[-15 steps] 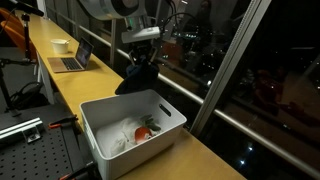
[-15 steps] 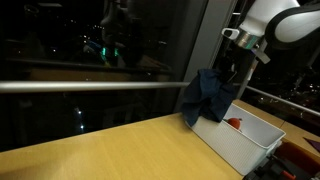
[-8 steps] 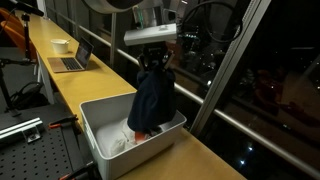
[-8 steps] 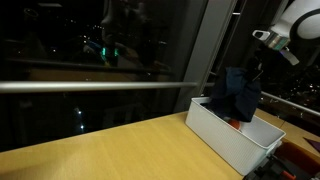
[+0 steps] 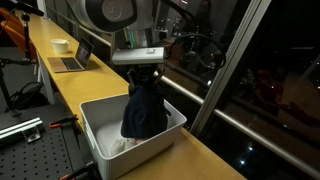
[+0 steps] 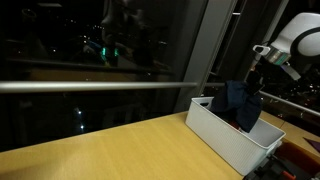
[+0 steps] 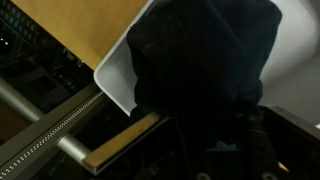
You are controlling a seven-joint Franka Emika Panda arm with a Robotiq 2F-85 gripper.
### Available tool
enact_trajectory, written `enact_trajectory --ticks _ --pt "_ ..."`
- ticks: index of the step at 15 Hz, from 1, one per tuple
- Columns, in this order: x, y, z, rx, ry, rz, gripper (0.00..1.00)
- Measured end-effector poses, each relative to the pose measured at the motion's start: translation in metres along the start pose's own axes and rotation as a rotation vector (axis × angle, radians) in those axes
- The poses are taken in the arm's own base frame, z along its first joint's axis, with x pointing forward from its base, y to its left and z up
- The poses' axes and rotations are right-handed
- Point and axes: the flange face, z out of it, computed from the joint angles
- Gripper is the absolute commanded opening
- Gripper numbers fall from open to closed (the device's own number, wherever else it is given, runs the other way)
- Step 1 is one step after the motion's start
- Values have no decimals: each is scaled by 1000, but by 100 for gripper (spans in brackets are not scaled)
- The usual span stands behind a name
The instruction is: Remove the items from the white basket, put them on the table and then put the items back in the white basket
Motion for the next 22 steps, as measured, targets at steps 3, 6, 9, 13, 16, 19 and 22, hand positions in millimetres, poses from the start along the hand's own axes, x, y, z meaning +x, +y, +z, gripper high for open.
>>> enact_trajectory --ticks 3,6,9,13,16,19,22 --pt "-4 -11 11 20 -12 -6 58" --pt "-7 -16 16 27 -12 -6 80" --pt "-8 -18 18 31 -15 8 78" --pt "-7 -19 17 31 -15 18 88" --pt "-7 -19 17 31 -15 19 88" --pt "-7 -19 17 31 -15 19 88" --pt "-7 -19 17 31 -15 19 88"
